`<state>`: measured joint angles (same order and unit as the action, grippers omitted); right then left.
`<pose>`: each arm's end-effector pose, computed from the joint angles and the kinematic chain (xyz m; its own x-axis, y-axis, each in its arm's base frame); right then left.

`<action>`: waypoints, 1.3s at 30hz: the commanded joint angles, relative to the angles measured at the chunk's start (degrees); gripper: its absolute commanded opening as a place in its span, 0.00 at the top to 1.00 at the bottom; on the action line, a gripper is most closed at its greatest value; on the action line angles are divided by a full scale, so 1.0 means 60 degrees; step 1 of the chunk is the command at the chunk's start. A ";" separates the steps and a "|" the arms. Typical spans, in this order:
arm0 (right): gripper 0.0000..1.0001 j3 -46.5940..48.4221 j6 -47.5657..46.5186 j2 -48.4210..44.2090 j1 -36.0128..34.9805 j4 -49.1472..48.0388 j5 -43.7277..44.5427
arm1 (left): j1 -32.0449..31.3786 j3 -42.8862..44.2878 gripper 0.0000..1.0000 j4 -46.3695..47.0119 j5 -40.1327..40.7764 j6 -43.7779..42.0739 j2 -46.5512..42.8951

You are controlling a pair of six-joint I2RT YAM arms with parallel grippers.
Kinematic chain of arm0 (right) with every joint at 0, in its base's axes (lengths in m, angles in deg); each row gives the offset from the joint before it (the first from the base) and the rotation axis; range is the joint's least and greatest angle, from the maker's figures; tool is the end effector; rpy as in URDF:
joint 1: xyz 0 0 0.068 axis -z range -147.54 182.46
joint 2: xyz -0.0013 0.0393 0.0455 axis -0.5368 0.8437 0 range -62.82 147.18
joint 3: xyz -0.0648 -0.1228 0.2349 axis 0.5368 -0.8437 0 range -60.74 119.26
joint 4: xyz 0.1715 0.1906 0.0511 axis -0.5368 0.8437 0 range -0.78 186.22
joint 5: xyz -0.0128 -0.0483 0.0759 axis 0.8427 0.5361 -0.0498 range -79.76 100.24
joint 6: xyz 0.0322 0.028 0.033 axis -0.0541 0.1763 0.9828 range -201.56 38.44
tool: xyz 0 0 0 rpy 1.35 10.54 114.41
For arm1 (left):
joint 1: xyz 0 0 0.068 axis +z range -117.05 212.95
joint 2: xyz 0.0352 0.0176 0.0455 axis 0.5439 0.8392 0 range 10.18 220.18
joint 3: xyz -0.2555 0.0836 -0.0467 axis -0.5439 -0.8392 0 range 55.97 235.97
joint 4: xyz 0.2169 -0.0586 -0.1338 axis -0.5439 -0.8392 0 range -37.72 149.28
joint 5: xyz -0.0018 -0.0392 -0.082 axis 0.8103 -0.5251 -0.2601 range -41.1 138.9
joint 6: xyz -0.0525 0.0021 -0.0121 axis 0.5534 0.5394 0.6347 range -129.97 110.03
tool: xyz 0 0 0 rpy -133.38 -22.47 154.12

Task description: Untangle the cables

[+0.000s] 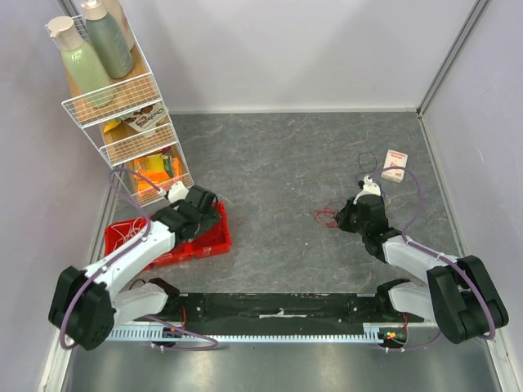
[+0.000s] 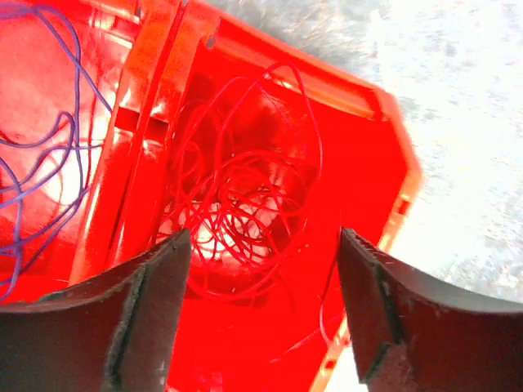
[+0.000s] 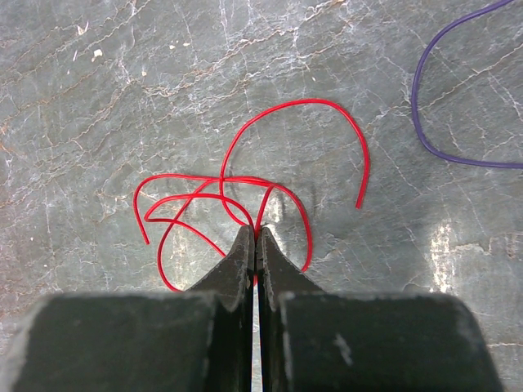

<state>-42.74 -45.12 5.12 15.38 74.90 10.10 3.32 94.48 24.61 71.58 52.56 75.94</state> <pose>0.2041 0.0627 0.1455 -0.6234 0.4298 -0.6532 0.0927 0.8701 0.4841 0.1869 -0.0904 0.2011 -0.6187 -0.5900 -0.5188 -0.5429 0.7984 -0.2605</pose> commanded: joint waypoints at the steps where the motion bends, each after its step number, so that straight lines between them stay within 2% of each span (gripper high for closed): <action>1: 1.00 -0.0026 0.0034 0.0029 0.0034 -0.0366 0.0053 | 0.0031 0.0672 0.13 -0.0563 0.0804 -0.0619 -0.1274; 3: 1.00 -0.0026 0.0005 0.0073 0.0020 -0.0381 0.0053 | 0.0045 0.0819 0.07 -0.0651 0.0951 -0.1014 -0.1918; 8: 0.99 -0.0128 -0.0360 0.0073 0.0005 -0.0847 -0.0984 | 0.0031 0.1024 0.05 0.0108 0.0280 -0.3062 -0.3720; 11: 0.98 -0.0217 -0.0624 0.0072 -0.0228 -0.1302 -0.1630 | 0.0031 0.0718 0.07 0.1059 -0.0715 -0.4425 -0.4555; 14: 0.97 -0.0085 -0.0815 0.0466 -0.0682 -0.1464 -0.2041 | 0.0031 0.0090 0.10 0.1997 -0.1331 -0.4839 -0.5303; 16: 0.98 -0.0041 -0.0830 0.0600 -0.0800 -0.1450 -0.2086 | 0.0045 -0.0234 0.11 0.2423 -0.1246 -0.4548 -0.5437; 19: 0.98 -0.0012 -0.0860 0.0615 -0.0815 -0.1465 -0.2013 | 0.0031 -0.0061 0.20 0.2338 -0.1463 -0.4312 -0.4504; 22: 0.98 0.0032 -0.0889 0.0717 -0.0844 -0.1435 -0.1983 | 0.0031 0.0641 0.26 0.1636 -0.1801 -0.4283 -0.2806; 24: 0.98 0.0062 -0.0874 0.0776 -0.0830 -0.1406 -0.1998 | 0.0016 0.0834 0.43 0.1429 -0.1744 -0.4079 -0.2056; 25: 0.98 0.0062 -0.0889 0.0790 -0.0830 -0.1392 -0.1969 | 0.0016 0.0762 0.47 0.1400 -0.1598 -0.3889 -0.1879; 29: 0.98 0.0018 -0.0903 0.0630 -0.0830 -0.1333 -0.1881 | 0.0016 -0.0130 0.46 0.2086 -0.1596 -0.3624 -0.2096; 32: 0.98 0.0047 -0.0889 0.0644 -0.0830 -0.1347 -0.1881 | 0.0031 -0.0630 0.44 0.2847 -0.2122 -0.3886 -0.2112; 37: 1.00 0.0120 -0.0903 0.0849 -0.0830 -0.1333 -0.1954 | 0.0016 -0.0690 0.45 0.3611 -0.2213 -0.3712 -0.1469; 39: 1.00 0.0106 -0.0904 0.0805 -0.0815 -0.1333 -0.1925 | 0.0045 -0.0515 0.49 0.3423 -0.1965 -0.3493 -0.0986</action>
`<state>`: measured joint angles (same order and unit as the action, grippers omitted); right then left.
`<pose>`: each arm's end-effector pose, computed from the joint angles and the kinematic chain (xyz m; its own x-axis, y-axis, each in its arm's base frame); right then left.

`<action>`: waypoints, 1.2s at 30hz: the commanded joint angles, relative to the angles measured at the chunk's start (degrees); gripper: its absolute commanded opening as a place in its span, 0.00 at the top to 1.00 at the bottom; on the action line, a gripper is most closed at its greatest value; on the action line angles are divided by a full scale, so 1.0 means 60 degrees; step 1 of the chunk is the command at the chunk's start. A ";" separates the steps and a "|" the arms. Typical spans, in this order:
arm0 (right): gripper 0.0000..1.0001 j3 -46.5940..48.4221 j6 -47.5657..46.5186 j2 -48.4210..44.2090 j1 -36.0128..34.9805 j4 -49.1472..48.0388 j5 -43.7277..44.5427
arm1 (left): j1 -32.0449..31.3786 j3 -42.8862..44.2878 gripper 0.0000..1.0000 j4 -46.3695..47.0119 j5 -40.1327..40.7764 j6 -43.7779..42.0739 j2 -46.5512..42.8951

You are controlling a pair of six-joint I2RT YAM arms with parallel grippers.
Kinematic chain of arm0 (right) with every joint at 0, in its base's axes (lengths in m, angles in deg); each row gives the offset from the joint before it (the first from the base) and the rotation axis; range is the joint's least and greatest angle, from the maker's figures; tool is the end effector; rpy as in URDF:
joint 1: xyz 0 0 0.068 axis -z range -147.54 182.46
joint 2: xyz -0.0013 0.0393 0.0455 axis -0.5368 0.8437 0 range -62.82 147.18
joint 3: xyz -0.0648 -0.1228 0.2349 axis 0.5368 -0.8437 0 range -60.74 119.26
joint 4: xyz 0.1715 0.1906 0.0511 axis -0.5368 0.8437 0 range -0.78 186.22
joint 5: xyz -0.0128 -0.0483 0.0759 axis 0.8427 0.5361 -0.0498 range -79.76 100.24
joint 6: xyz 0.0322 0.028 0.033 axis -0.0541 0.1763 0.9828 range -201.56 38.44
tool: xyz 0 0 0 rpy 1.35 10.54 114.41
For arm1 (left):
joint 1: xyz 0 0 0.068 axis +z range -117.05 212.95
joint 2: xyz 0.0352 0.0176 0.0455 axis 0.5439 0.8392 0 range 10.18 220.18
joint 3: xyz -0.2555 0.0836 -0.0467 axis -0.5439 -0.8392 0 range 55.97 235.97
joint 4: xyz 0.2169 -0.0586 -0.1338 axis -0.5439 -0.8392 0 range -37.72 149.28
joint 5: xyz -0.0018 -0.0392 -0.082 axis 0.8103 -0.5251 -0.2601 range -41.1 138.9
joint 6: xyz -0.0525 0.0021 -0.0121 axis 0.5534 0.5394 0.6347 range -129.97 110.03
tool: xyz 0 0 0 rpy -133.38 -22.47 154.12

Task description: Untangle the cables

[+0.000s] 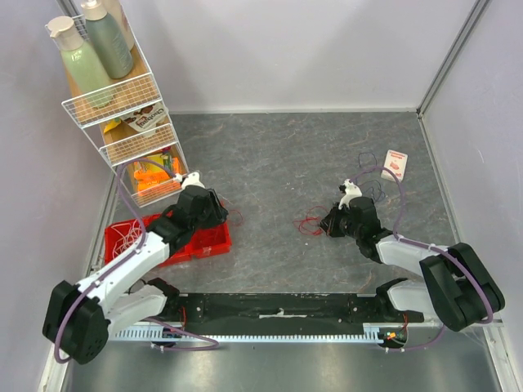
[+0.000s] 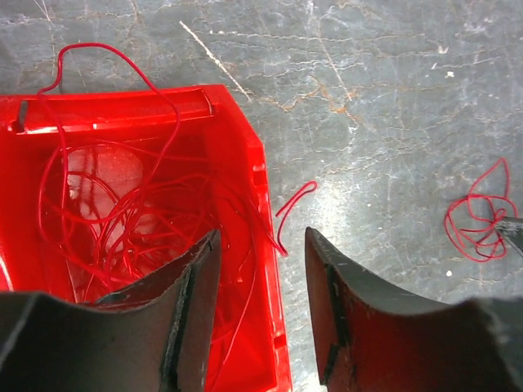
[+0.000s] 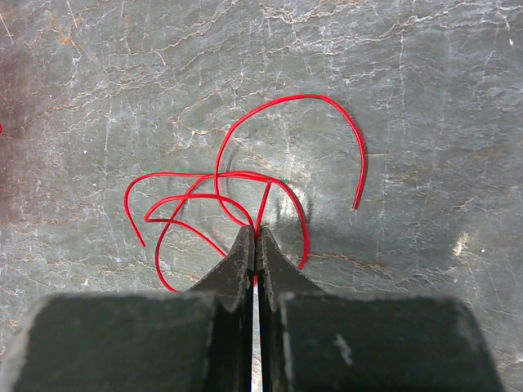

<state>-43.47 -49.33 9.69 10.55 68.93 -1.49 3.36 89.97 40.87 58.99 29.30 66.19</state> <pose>0.2004 0.0883 0.1359 -0.7269 0.2705 -0.6313 -0.1565 0.8297 0.5357 0.1814 -0.0957 0.2255 -0.6710 -0.3357 -0.6611 -0.0704 0.9165 -0.3939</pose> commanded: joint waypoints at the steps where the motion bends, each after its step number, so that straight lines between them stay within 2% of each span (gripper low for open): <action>1: 1.00 0.0211 -0.0200 -0.0014 -0.0025 -0.0324 0.0006 | 0.0023 0.0396 0.51 0.0595 0.0266 0.0457 0.0902; 6: 1.00 0.0182 -0.0200 -0.0088 -0.0010 -0.0294 0.0064 | 0.0023 0.0662 0.57 0.0330 0.0603 0.0677 0.1505; 12: 1.00 0.0197 -0.0201 -0.0030 -0.0025 -0.0324 0.0036 | 0.0023 0.0355 0.72 0.0373 0.0692 0.0912 0.1125; 14: 1.00 0.0226 -0.0200 0.0014 -0.0025 -0.0295 0.0021 | 0.0023 0.0267 0.75 0.0505 0.0605 0.0810 0.0906; 16: 1.00 0.0240 -0.0201 0.0015 -0.0010 -0.0309 0.0006 | 0.0023 0.0135 0.74 0.0739 0.0473 0.0663 0.0686; 18: 1.00 0.0211 -0.0215 0.0000 -0.0010 -0.0309 0.0035 | 0.0038 0.0018 0.67 0.0930 0.0428 0.0663 0.0481; 20: 1.00 0.0197 -0.0201 -0.0044 -0.0010 -0.0295 0.0021 | 0.0023 -0.0012 0.50 0.1003 0.0457 0.0677 0.0319; 22: 1.00 0.0211 -0.0200 -0.0044 -0.0010 -0.0309 0.0021 | 0.0023 0.0032 0.44 0.0975 0.0516 0.0663 0.0289; 26: 1.00 0.0197 -0.0200 -0.0029 -0.0010 -0.0324 0.0021 | 0.0023 0.0251 0.43 0.0726 0.0808 0.0648 0.0392; 29: 1.00 0.0197 -0.0200 -0.0015 -0.0025 -0.0309 0.0006 | 0.0023 0.0602 0.50 0.0681 0.0620 0.0284 0.0552; 32: 1.00 0.0211 -0.0200 0.0014 -0.0010 -0.0324 -0.0009 | -0.0224 0.1172 0.53 0.0726 0.0282 -0.0740 0.1020; 34: 1.00 0.0211 -0.0200 0.0015 -0.0025 -0.0324 0.0006 | -0.0677 0.1699 0.51 0.0521 0.0559 -0.1487 0.1488; 36: 1.00 0.0226 -0.0200 0.0044 -0.0025 -0.0324 -0.0023 | -0.1190 0.2154 0.44 0.0418 0.0953 -0.2292 0.2132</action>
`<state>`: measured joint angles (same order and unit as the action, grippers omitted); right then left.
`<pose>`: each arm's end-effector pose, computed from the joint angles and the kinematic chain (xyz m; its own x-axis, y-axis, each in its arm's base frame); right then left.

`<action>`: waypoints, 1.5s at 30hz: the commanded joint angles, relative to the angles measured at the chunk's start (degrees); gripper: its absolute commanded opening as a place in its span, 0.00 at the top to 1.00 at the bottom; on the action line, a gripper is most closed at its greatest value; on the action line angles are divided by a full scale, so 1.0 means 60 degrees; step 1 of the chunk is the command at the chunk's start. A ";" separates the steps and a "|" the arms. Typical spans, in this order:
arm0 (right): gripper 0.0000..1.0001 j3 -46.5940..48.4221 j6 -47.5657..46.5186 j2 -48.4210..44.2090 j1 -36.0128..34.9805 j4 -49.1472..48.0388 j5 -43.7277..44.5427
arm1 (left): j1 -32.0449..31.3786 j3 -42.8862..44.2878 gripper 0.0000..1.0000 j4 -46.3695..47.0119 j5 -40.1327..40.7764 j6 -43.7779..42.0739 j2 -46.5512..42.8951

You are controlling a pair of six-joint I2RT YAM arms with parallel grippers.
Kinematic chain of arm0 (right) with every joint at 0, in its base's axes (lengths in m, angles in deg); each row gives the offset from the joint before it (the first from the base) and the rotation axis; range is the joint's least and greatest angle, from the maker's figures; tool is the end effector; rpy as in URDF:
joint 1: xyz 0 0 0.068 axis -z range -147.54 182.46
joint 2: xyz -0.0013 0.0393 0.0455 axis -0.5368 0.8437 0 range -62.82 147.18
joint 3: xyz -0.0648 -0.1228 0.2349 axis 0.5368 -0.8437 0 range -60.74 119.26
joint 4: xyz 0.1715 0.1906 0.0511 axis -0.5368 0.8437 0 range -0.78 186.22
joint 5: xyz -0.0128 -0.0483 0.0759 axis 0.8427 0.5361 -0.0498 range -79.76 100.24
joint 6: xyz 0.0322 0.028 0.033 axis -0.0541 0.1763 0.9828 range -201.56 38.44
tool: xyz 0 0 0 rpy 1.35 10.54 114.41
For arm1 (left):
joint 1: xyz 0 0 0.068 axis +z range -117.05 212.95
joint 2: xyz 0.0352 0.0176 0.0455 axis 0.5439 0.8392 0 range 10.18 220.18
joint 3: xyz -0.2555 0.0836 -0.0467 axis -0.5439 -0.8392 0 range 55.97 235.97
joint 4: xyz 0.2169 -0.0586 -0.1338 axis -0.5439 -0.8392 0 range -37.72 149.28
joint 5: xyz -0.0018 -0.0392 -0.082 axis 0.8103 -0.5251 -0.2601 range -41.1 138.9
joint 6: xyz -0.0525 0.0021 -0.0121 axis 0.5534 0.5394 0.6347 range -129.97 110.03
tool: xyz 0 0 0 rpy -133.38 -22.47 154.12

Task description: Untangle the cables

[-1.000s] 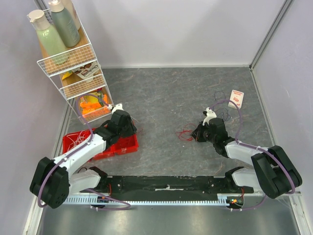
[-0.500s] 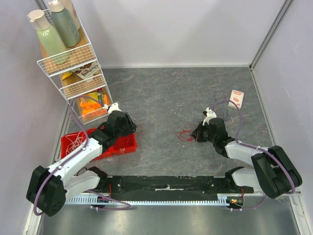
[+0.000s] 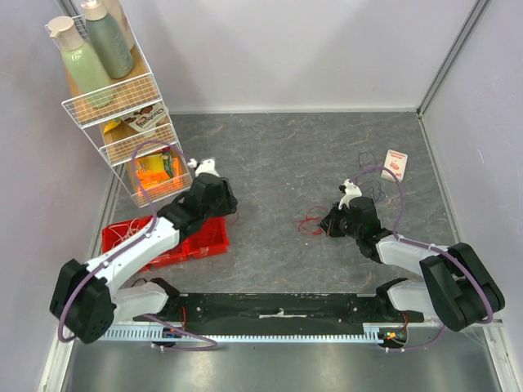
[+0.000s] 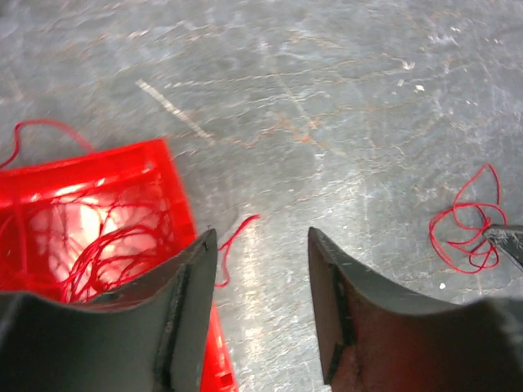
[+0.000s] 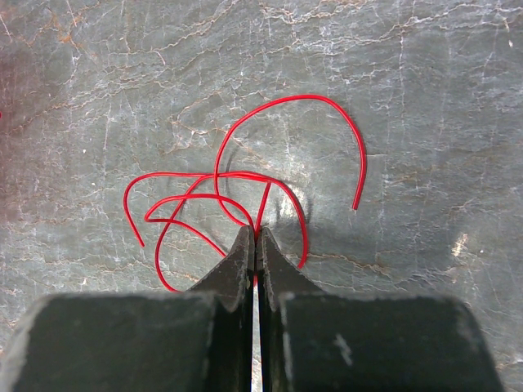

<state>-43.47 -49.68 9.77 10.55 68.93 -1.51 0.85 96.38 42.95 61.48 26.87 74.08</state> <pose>0.2004 0.0884 0.1356 -0.7268 0.2650 -0.6336 -0.1605 0.8315 0.5318 0.2040 -0.1187 0.2383 -0.6603 -0.2766 -0.6982 -0.0237 0.9369 -0.3488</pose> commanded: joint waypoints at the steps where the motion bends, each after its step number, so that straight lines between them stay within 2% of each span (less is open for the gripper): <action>1: 1.00 0.0226 -0.0157 0.0029 -0.0025 -0.0338 -0.0034 | -0.1020 0.1408 0.42 -0.0088 0.0714 -0.2240 0.1240; 4: 1.00 0.0226 -0.0128 0.0058 -0.0039 -0.0324 -0.0049 | -0.1417 0.2549 0.39 -0.1096 0.1140 -0.3149 0.2661; 7: 1.00 0.0211 -0.0142 0.0000 -0.0025 -0.0324 -0.0049 | -0.1477 0.3094 0.37 -0.1670 0.1843 -0.3545 0.3732; 16: 1.00 0.0211 -0.0142 -0.0015 -0.0010 -0.0324 -0.0122 | -0.1535 0.3403 0.35 -0.2256 0.2268 -0.4221 0.4891; 19: 1.00 0.0211 -0.0128 -0.0029 -0.0025 -0.0324 -0.0137 | -0.1725 0.3403 0.41 -0.2345 0.2196 -0.4207 0.5039; 21: 1.00 0.0226 -0.0128 -0.0029 -0.0025 -0.0309 -0.0137 | -0.1886 0.3374 0.49 -0.2258 0.2137 -0.4177 0.4937; 22: 1.00 0.0226 -0.0128 -0.0029 -0.0010 -0.0309 -0.0122 | -0.1945 0.3374 0.54 -0.2243 0.2195 -0.4148 0.4864; 25: 1.00 0.0211 -0.0128 -0.0029 -0.0010 -0.0309 -0.0137 | -0.2062 0.3403 0.80 -0.2243 0.2618 -0.4060 0.4527; 28: 1.00 0.0211 -0.0128 -0.0029 -0.0010 -0.0324 -0.0122 | -0.2238 0.3330 0.98 -0.2243 0.3263 -0.3827 0.3841; 32: 1.00 0.0211 -0.0142 -0.0029 -0.0025 -0.0338 -0.0137 | -0.2370 0.2746 0.98 -0.2330 0.4418 -0.2964 0.2567; 37: 1.00 0.0197 -0.0113 -0.0015 -0.0025 -0.0353 -0.0137 | -0.2356 0.1472 0.98 -0.2506 0.5402 -0.1631 0.0137; 41: 1.00 0.0226 -0.0113 0.0088 -0.0025 -0.0368 -0.0166 | -0.2224 0.0578 0.98 -0.2901 0.4938 -0.0400 -0.1273; 45: 1.00 0.0240 -0.0113 0.0117 -0.0025 -0.0397 -0.0151 | -0.2019 -0.0199 0.98 -0.3122 0.4306 0.0918 -0.1363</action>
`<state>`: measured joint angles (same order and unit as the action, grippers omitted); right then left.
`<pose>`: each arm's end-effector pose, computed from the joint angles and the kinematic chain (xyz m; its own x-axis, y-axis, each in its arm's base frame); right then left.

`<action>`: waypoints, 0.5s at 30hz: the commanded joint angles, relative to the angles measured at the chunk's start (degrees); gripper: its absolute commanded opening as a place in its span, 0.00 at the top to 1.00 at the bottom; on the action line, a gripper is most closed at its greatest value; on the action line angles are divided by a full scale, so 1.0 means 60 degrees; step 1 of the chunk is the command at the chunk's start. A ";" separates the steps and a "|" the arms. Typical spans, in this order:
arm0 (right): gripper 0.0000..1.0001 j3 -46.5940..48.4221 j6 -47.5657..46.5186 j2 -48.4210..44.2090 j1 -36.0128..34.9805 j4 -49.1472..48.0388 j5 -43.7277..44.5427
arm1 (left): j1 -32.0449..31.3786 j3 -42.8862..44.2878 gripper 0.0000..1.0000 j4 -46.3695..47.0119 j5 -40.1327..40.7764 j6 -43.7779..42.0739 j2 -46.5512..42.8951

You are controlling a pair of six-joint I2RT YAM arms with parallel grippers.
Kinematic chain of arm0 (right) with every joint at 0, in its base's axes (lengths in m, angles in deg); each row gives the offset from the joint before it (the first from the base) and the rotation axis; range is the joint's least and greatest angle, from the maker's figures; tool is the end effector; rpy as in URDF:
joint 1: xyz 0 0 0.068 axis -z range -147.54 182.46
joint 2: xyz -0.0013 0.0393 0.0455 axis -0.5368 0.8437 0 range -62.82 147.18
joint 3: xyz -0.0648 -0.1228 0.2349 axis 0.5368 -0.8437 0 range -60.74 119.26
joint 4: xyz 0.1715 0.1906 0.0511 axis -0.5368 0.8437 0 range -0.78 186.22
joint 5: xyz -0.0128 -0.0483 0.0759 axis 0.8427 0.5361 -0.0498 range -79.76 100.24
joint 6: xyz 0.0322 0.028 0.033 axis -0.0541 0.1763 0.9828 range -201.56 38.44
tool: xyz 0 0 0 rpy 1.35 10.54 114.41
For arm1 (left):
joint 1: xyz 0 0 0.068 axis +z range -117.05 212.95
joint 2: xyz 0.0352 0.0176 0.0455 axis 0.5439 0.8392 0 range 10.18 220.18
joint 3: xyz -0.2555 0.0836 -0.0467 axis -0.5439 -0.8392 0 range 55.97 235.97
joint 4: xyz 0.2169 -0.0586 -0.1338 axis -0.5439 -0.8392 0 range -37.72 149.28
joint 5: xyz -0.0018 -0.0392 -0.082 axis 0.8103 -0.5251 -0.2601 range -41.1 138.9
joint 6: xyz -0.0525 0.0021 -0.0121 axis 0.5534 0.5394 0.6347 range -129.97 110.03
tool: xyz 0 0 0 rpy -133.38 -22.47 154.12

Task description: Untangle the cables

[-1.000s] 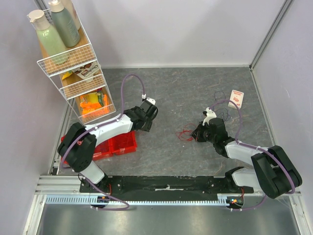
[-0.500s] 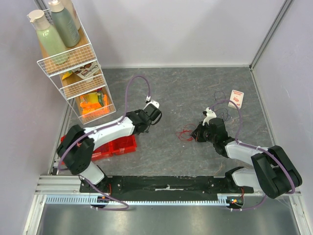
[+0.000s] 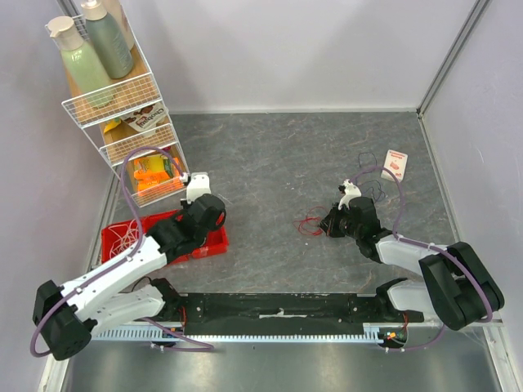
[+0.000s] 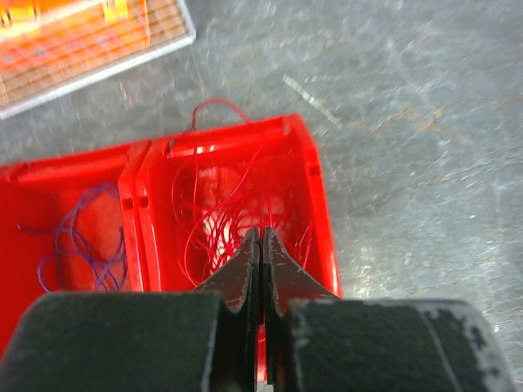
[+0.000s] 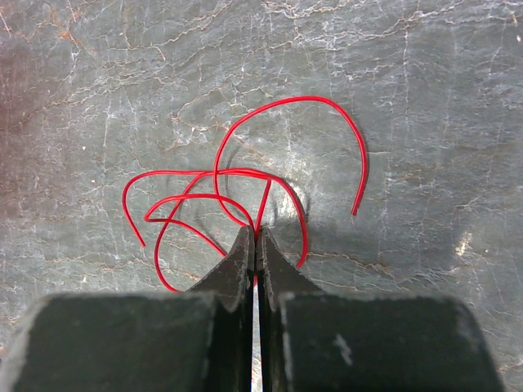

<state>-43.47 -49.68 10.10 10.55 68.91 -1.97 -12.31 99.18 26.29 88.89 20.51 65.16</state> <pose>0.2004 0.0886 0.1346 -0.7328 0.2616 -0.6281 -0.1623 0.8292 0.5348 0.1517 -0.1205 0.2671 -0.5405 -0.0069 -0.8413 -0.0593 0.9978 0.0299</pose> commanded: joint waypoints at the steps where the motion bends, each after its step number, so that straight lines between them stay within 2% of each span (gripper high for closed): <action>1: 1.00 0.0211 -0.0113 0.0048 -0.0025 -0.0393 -0.0075 | 0.0189 -0.0754 0.98 -0.0331 -0.0307 0.2184 0.0182; 5: 1.00 0.0197 -0.0128 -0.0025 -0.0025 -0.0393 -0.0060 | 0.0248 -0.0755 0.98 -0.0346 -0.0307 0.2581 0.0328; 9: 1.00 0.0182 -0.0142 -0.0098 -0.0025 -0.0349 -0.0031 | 0.0277 -0.0580 0.85 -0.0536 -0.0293 0.2698 0.0314; 11: 1.00 0.0153 -0.0142 -0.0142 -0.0010 -0.0349 -0.0002 | 0.0291 -0.0390 0.65 -0.0595 -0.0263 0.2495 0.0154; 13: 1.00 0.0152 -0.0142 -0.0172 -0.0010 -0.0364 -0.0016 | 0.0277 -0.0170 0.51 -0.0610 -0.0307 0.2260 -0.0095; 15: 1.00 0.0138 -0.0142 -0.0143 -0.0025 -0.0379 -0.0016 | 0.0277 0.0064 0.41 -0.0639 -0.0380 0.2040 -0.0358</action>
<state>-43.47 -49.68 10.02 10.55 68.89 -1.97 -10.89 94.96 21.81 85.81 32.67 66.54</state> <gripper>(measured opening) 0.009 0.524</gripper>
